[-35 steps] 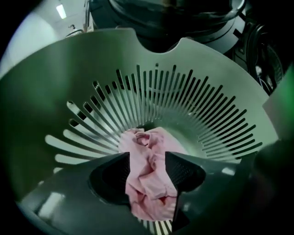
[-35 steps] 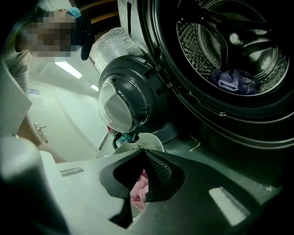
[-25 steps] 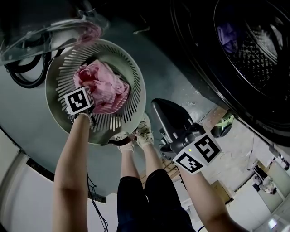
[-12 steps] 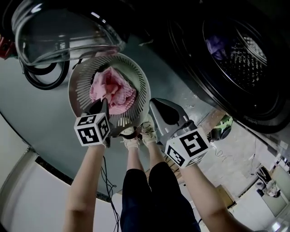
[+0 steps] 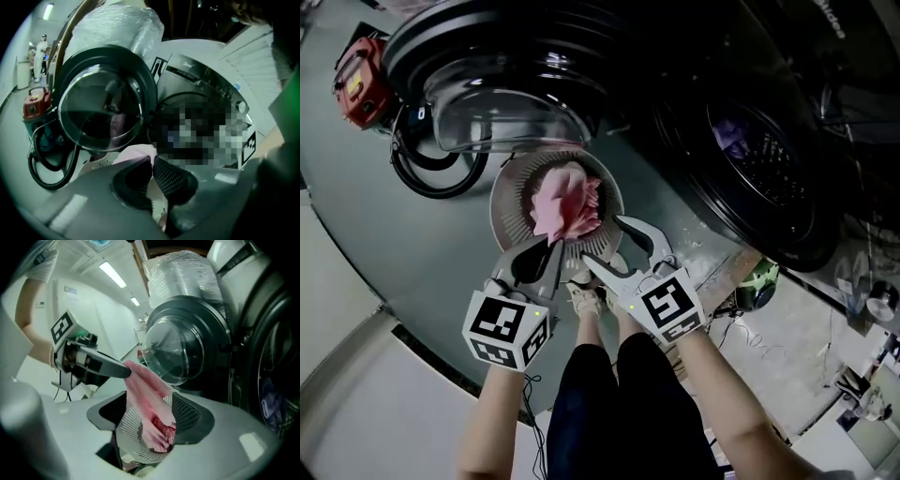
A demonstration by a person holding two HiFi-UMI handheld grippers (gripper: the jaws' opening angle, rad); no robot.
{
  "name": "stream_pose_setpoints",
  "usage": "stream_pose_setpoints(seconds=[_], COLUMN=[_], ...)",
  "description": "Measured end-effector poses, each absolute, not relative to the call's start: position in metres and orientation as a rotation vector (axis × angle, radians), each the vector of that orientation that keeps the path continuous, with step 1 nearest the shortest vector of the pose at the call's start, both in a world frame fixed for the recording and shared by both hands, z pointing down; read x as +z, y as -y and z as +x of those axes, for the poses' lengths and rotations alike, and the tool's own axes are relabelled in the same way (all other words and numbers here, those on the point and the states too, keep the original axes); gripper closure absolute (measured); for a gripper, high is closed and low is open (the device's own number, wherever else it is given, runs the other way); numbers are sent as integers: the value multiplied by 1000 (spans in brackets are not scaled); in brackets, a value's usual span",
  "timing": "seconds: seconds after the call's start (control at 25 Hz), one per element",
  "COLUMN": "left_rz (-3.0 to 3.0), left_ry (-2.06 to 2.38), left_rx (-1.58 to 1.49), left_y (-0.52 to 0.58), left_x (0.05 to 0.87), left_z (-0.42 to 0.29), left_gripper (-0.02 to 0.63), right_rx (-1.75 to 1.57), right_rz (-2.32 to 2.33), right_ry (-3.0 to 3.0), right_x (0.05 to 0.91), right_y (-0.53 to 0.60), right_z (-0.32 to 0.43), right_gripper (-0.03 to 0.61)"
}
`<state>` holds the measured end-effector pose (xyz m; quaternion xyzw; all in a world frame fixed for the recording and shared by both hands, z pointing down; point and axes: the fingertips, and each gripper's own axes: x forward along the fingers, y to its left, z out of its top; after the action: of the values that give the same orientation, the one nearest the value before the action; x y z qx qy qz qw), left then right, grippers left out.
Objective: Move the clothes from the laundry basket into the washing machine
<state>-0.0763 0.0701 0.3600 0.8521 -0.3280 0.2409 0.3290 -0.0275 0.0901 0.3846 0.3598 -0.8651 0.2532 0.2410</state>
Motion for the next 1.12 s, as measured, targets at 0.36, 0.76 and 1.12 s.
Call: stream_pose_setpoints(seconds=[0.36,0.76,1.12], left_rz=[2378,2321,2362], left_ry=[692,888,795], left_rx=[378,425,637], left_y=[-66,-57,-81], left_x=[247,268,326], left_z=[-56,-84,-66], left_gripper=[607,569,303], right_rx=[628,758,855], right_rz=[972,1025,1192], right_ry=[2390,2380,2394], right_x=[369,351,271], right_y=[-64,-82,-69], right_z=[-47,-34,23], right_gripper=[256,540,540])
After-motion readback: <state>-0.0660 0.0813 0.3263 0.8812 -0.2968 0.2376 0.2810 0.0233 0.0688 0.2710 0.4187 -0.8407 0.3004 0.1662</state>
